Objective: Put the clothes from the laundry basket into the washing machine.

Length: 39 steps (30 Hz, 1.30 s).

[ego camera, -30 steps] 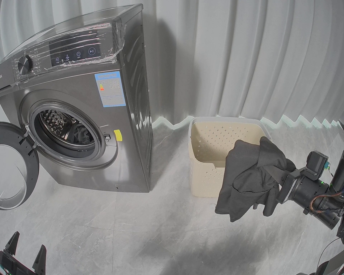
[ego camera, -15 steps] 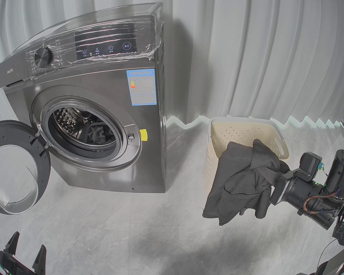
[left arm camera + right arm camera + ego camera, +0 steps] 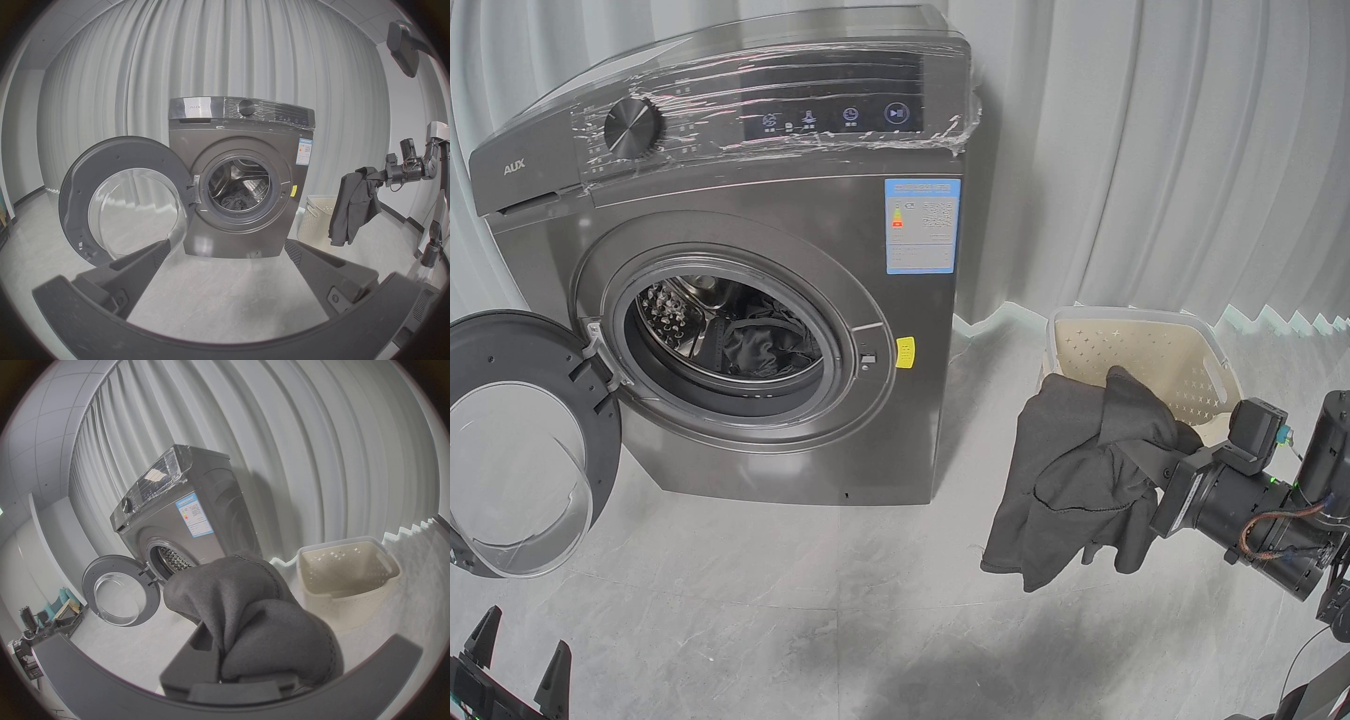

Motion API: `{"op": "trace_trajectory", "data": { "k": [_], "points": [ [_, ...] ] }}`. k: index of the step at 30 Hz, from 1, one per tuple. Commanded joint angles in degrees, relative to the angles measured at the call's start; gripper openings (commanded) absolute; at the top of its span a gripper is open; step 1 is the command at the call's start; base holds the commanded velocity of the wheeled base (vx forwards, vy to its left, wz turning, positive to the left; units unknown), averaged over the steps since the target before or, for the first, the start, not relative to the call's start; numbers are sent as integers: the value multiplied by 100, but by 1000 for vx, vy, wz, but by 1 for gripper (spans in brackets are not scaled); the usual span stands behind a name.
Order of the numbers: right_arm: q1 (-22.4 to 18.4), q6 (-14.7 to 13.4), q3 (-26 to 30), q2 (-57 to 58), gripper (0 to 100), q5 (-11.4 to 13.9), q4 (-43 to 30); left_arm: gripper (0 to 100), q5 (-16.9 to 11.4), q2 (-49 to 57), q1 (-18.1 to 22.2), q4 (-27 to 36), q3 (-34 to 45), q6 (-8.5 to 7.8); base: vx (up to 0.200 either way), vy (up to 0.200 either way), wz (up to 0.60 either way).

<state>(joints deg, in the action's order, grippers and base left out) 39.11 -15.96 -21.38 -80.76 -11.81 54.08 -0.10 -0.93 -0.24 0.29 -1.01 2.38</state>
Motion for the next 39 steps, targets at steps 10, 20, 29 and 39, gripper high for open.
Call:
{"op": "trace_trajectory", "data": {
  "k": [10,20,29,39],
  "points": [
    [9,-13,-6,-10,0,4,-2,100,1,93,-2,-3,92,8,0,200,0],
    [79,-21,11,-18,0,4,6,100,1,93,-2,6,92,8,0,200,0],
    [79,-21,38,-27,0,4,-2,100,1,93,-2,6,92,8,0,0,0],
    [79,-39,46,-18,0,12,-2,100,1,93,-2,-3,92,0,-120,0,0]
  ]
}}
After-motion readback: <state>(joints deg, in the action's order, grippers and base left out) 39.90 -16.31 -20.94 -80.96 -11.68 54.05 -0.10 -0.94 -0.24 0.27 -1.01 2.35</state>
